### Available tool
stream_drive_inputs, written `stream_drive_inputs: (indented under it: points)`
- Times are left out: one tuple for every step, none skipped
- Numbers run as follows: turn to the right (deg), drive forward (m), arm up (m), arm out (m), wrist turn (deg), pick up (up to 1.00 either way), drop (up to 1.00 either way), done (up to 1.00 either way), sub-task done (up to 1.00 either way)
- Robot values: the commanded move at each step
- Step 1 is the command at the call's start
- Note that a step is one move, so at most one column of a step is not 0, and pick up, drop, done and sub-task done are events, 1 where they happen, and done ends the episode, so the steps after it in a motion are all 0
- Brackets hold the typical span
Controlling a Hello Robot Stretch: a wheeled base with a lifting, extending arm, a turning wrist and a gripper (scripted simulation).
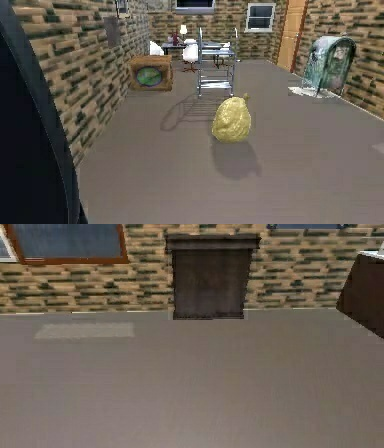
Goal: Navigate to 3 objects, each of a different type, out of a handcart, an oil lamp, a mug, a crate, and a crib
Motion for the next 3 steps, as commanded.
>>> stream_drive_inputs:
  points:
    - [45.0, 0.00, 0.00, 0.00, 0.0, 0.00, 0.00, 0.00, 0.00]
    - [39.0, 0.00, 0.00, 0.00, 0.0, 0.00, 0.00, 0.00, 0.00]
    - [0.0, 0.25, 0.00, 0.00, 0.0, 0.00, 0.00, 0.00, 0.00]
